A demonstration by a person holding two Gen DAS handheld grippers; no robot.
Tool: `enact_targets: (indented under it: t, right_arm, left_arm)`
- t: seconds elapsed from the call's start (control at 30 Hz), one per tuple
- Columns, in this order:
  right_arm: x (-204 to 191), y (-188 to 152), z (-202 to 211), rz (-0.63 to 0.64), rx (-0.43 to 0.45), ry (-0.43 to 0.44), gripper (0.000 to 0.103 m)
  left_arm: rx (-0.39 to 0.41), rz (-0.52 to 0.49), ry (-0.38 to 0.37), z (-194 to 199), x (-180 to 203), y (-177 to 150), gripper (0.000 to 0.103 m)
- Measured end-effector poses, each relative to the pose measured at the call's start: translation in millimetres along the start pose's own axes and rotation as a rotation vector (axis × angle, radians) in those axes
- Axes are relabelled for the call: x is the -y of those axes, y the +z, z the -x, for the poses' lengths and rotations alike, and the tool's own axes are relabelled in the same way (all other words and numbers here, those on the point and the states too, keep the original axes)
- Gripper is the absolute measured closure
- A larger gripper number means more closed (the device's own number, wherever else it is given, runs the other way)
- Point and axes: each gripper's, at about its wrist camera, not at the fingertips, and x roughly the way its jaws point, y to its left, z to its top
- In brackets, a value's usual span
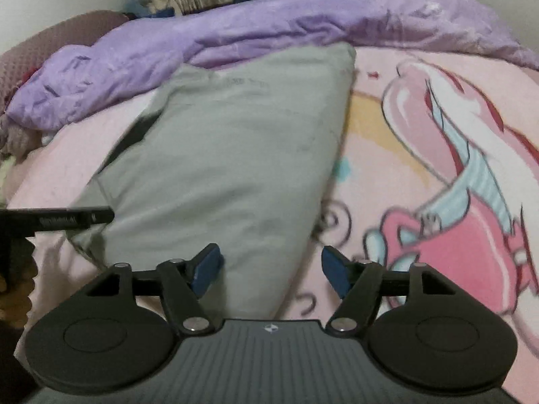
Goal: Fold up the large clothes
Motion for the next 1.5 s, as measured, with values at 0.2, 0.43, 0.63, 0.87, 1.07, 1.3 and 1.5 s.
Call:
enact_targets:
  t: [0.2,0.43,0.63,0.87,1.07,1.3,1.5]
  right_arm:
    - [19.0,-17.2,-4.6,-0.212,-0.021,0.075,0.005]
    - [22.0,-14.1,-3.8,-0.263,0.000,0.164,0.058]
    - [54.6,3.8,5.0,-0.316,-0.015,0.243,0.061]
    - [71.9,20.2,0.6,-0.180,-0.049,0.128,0.057]
    - [23.3,16.1,31.8,-0.036,0.098,-0.105,0.050]
    - [-11.1,8.0,23.4,0.080,0.016,-0.028,0.066]
    - [-12.0,-0.2,10.2,0.050,-0.002,-0.012,0.067]
  left_arm:
    - [0.016,-0.023,0.014,2.4,8.3,-2.0,0.034]
    - [0.026,-0.015,0.071,10.8,20.8,-1.0,0.053]
    - [-0.016,0.030,-0.001,27.3,32.6,-7.6,0.066]
    - [-0.052,-0.023,-0.069,21.3,49.4,-15.9,0.051]
    - [0.034,0.013,0.061,42.3,45.5,-0.2,0.019]
    - [0.005,-0.074,0.002,38.6,65.7,-14.6,0.019]
    - [-0.041,0.029,0.024,26.7,46.1,-31.3,0.014]
